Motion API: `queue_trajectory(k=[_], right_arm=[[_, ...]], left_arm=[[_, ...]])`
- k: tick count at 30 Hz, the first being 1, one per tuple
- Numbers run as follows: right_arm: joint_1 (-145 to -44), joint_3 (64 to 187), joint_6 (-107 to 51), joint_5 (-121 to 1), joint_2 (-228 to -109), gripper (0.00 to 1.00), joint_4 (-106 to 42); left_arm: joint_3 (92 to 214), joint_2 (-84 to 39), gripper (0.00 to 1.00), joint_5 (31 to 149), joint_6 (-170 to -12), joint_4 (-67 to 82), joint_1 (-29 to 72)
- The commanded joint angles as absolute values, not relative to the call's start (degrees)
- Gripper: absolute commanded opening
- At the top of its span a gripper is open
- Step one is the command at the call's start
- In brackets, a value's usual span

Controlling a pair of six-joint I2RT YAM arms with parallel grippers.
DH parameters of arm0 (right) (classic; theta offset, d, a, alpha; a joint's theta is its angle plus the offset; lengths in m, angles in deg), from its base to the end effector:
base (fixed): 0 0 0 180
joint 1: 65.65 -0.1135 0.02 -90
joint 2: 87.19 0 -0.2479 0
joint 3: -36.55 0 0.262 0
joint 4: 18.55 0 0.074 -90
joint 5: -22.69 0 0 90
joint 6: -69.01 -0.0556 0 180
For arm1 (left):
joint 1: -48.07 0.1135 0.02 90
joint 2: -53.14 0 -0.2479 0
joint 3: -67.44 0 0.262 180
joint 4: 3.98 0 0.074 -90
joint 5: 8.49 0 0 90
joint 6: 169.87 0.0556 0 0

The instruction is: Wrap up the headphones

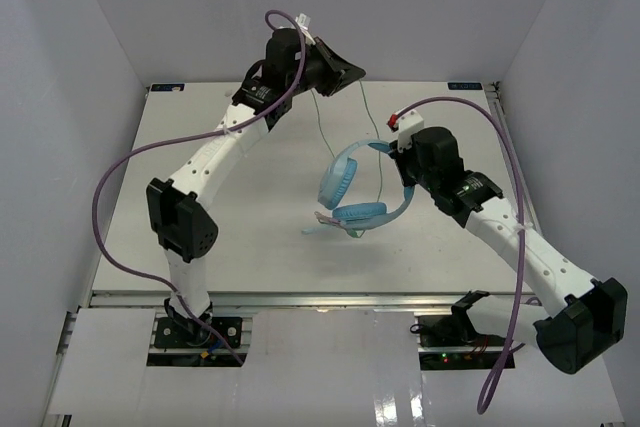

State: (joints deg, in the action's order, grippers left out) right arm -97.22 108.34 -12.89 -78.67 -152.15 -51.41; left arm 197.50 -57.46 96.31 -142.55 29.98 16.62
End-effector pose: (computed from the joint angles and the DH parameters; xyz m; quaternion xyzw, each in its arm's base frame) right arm 0.2534 0.1429 0.3129 -0.2371 0.8117 0.0250 0.5332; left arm 0.4003 -0.2615 0.4008 -0.1351 0.7764 -0.5139 0.3390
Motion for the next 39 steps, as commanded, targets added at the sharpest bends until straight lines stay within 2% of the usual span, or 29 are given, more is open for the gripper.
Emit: queue_trajectory(k=[1,9,16,22,32,39], right_arm=[[-97.4,108.9,-19.2,-93.6,-153.2,0.08,-36.6],[-91.9,110.9,-26.6,-89.0,-159.2,0.08,-35.8],[-90.2,119.0,-30.5,-97.0,-164.1,0.08,-35.0],[-88.7,123.2,-32.0,-97.4,-167.1,0.08,-34.2],[-88.8,124.4,-36.2,-94.1,-169.0,0.08,-36.9],[-88.4,118.0,-34.3,-91.6,-163.1,0.08,-34.0]], left_arm=[[191.4,-45.5,0.00,88.3,-140.2,24.7,14.9],[180.0,-34.0,0.00,87.1,-139.5,21.8,13.9],[166.2,-25.0,0.00,82.4,-138.5,20.5,8.3],[157.6,-19.9,0.00,76.8,-139.9,17.2,4.0],[158.9,-22.3,0.00,63.5,-140.7,17.4,-4.2],[170.2,-23.4,0.00,46.0,-134.9,28.6,-4.1]])
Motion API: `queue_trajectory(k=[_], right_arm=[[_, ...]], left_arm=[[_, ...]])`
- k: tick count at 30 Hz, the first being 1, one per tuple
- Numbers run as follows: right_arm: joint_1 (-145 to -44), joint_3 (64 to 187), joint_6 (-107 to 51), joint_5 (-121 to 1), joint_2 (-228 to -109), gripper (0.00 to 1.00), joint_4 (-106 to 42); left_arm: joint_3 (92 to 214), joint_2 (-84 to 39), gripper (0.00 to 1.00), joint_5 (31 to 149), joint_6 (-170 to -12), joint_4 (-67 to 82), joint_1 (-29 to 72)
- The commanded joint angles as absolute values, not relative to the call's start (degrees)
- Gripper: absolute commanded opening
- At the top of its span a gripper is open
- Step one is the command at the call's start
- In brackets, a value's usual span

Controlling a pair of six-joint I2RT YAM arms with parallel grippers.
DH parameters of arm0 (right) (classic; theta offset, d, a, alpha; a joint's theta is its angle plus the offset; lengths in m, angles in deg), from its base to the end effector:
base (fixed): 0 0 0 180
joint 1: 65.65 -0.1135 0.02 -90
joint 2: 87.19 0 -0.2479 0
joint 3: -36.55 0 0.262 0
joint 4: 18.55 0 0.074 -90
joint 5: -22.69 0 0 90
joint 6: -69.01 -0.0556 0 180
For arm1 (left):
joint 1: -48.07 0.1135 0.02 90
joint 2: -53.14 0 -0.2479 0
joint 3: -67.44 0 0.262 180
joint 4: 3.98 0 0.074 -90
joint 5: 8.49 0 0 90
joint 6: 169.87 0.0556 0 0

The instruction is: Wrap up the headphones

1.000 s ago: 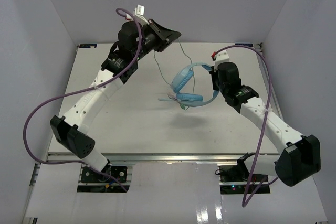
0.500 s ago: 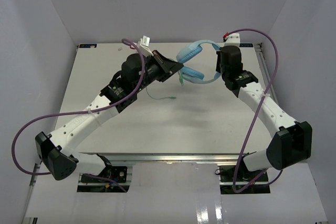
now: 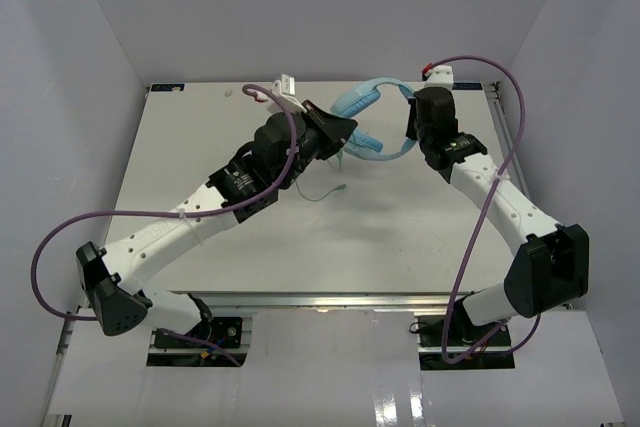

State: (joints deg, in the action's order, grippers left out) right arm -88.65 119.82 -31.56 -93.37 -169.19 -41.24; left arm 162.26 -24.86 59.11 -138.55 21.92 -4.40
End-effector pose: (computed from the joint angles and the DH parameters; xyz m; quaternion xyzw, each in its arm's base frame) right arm 0.3435 0.1193 0.3195 0.0391 0.8139 -0.0198 0.5793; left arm 0.2258 -0.2592 0.4120 -0.1663 0.7384 -0.4415 0.4818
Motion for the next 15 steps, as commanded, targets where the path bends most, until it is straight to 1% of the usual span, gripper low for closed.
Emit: queue_trajectory(k=[1,5,9,11,15], right_arm=[[-88.3,117.0,-34.2,-91.3,-161.7,0.08,-33.7],[-88.2,114.1,-33.4,-90.0,-158.1,0.08,-32.4],[-88.2,111.0,-31.6,-87.0,-154.8,0.08,-32.5],[-88.3,109.8,-30.9,-84.8,-152.8,0.08,-32.7],[-88.2,107.5,-29.6,-79.2,-149.6,0.08,-33.5]], left_arm=[[170.8,-23.1,0.00,44.1,-134.8,30.3,-3.7],[170.7,-22.3,0.00,43.0,-135.3,34.3,0.4],[172.2,-24.4,0.00,49.1,-135.4,36.4,6.7],[174.8,-26.1,0.00,51.6,-133.8,38.2,9.9],[179.8,-30.9,0.00,55.9,-130.4,39.7,12.4]])
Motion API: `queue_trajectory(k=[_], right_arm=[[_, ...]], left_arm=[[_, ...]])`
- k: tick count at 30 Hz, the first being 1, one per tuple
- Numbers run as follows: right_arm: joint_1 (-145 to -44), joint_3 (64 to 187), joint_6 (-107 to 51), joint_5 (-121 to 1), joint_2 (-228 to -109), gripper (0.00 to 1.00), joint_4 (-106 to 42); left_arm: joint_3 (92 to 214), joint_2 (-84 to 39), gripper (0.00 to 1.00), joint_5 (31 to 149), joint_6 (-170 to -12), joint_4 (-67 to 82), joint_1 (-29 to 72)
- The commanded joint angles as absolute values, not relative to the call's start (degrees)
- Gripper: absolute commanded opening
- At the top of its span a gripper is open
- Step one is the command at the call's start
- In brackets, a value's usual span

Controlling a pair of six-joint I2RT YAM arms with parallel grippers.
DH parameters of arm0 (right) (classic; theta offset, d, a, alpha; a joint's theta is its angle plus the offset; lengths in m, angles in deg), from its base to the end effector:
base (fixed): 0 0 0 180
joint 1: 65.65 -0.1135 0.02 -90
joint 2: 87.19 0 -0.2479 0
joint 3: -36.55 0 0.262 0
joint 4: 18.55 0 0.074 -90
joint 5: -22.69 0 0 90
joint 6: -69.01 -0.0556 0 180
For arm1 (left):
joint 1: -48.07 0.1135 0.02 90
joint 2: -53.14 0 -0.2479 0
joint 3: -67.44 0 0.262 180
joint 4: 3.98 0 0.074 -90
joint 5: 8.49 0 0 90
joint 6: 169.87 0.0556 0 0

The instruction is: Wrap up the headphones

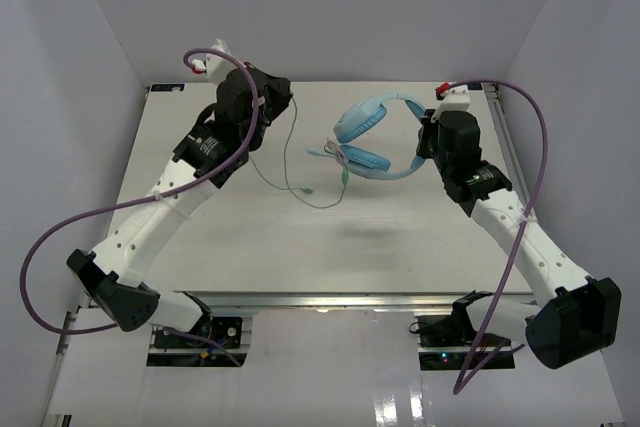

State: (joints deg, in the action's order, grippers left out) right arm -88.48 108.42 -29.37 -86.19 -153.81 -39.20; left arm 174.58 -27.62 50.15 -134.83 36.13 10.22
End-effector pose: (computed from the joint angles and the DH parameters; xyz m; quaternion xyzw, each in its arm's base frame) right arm 0.2877 0.1016 0.3314 -0.0001 0.7910 0.0351 0.6108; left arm 0.2806 -0.1814 0.4458 -0.2777 0.7240 -0.2840 0.5639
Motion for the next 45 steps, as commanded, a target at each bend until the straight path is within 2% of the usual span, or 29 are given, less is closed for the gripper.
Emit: queue_trajectory(k=[1,10,23,28,35,45], right_arm=[[-88.4,107.1,-29.3,-77.4,-149.2,0.08,-33.8],[-93.2,107.6,-28.0,-68.3,-149.5,0.08,-35.7],[-96.9,120.2,-40.4,-62.9,-164.1,0.08,-41.7],[-97.0,125.1,-45.4,-64.0,-170.2,0.08,-43.1],[-96.7,129.7,-50.4,-74.8,-175.4,0.08,-43.4],[-94.1,135.6,-58.3,-72.8,-180.8,0.08,-45.1]], left_arm=[[181.2,-32.0,0.00,56.8,-129.5,39.8,12.6],[202.5,-46.3,0.00,64.3,-121.1,45.9,13.1],[213.9,-54.3,0.00,73.5,-111.5,49.1,12.6],[213.2,-52.4,0.00,71.7,-105.1,49.2,11.3],[211.8,-49.7,0.00,64.6,-98.9,47.7,7.8],[204.9,-44.9,0.00,58.4,-93.9,40.6,3.8]])
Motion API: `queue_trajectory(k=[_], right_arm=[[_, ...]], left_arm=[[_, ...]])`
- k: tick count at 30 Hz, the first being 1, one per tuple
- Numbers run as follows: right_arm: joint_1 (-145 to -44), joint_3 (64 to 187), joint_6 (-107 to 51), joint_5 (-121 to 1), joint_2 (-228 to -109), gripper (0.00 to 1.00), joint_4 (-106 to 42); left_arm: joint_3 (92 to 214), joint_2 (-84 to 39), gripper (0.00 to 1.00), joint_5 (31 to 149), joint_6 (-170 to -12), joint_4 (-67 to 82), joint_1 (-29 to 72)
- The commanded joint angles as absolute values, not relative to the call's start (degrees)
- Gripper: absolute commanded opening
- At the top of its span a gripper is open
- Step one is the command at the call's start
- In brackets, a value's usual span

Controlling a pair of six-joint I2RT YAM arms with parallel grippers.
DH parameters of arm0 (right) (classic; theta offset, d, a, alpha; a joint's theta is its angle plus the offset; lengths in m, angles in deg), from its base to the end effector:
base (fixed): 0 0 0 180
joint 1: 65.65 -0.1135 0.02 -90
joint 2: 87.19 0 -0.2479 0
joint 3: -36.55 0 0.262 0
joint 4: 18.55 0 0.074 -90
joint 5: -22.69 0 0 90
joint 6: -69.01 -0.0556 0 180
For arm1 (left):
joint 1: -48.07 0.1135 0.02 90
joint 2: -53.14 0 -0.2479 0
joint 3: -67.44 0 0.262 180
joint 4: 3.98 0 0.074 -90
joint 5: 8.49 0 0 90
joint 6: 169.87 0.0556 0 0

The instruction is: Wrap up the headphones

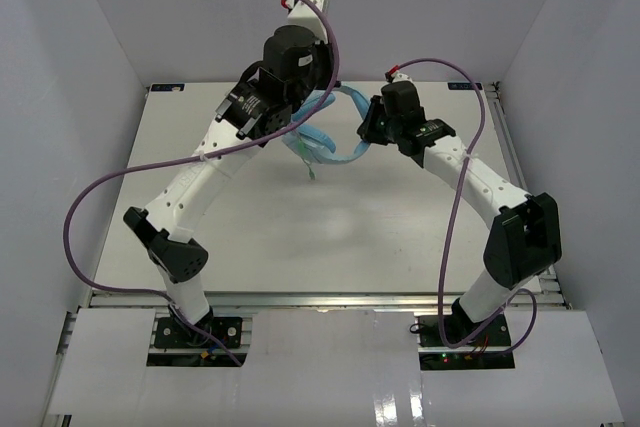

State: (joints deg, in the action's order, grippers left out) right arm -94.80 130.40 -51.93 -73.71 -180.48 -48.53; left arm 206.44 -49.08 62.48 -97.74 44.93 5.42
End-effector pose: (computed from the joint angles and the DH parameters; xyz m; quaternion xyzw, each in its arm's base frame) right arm 0.3600 0.1937 0.3001 0.0416 0.8616 0.2104 0.4601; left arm 0.3109 -0.2618 0.4861 0.0631 0.7716 -0.2013 0.6001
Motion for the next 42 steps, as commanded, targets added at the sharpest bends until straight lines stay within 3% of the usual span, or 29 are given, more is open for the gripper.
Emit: queue_trajectory(k=[1,7,9,12,16,21,25,31,38,39,42], right_arm=[[-94.1,135.6,-58.2,-73.1,-180.8,0.08,-45.2],[-93.1,129.5,-51.5,-76.8,-175.0,0.08,-43.7],[-92.9,125.1,-42.5,-79.1,-170.4,0.08,-41.4],[-92.0,115.9,-32.0,-78.5,-161.0,0.08,-37.2],[-89.4,104.1,-15.7,-69.0,-145.3,0.08,-32.6],[-85.5,99.3,-6.4,-64.9,-137.3,0.08,-34.9],[-81.1,99.4,-4.1,-64.0,-134.4,0.08,-35.6],[-76.7,103.6,-8.0,-59.9,-135.5,0.08,-37.1],[-74.7,109.7,-12.9,-56.1,-139.8,0.08,-39.8],[-74.5,111.5,-13.1,-55.7,-140.8,0.08,-40.8],[-73.8,115.5,-12.8,-55.5,-142.9,0.08,-42.8]], left_arm=[[204.9,-44.9,0.00,57.7,-93.4,40.5,3.5],[201.1,-42.2,0.00,46.9,-93.7,39.1,3.4],[195.5,-38.5,0.00,44.0,-94.7,36.5,4.2],[189.9,-34.3,0.00,45.4,-99.5,36.1,7.2],[178.6,-28.1,0.00,52.3,-108.3,36.4,11.9],[163.4,-22.0,0.00,58.9,-118.9,36.9,14.9],[144.0,-14.2,0.00,65.1,-127.7,34.1,15.9],[124.6,-10.7,0.00,74.6,-129.8,30.6,16.3],[121.1,-17.5,0.01,78.5,-119.7,30.4,16.4],[121.9,-18.7,0.04,77.5,-117.1,31.2,16.4],[126.7,-22.7,0.43,76.4,-112.4,35.7,16.4]])
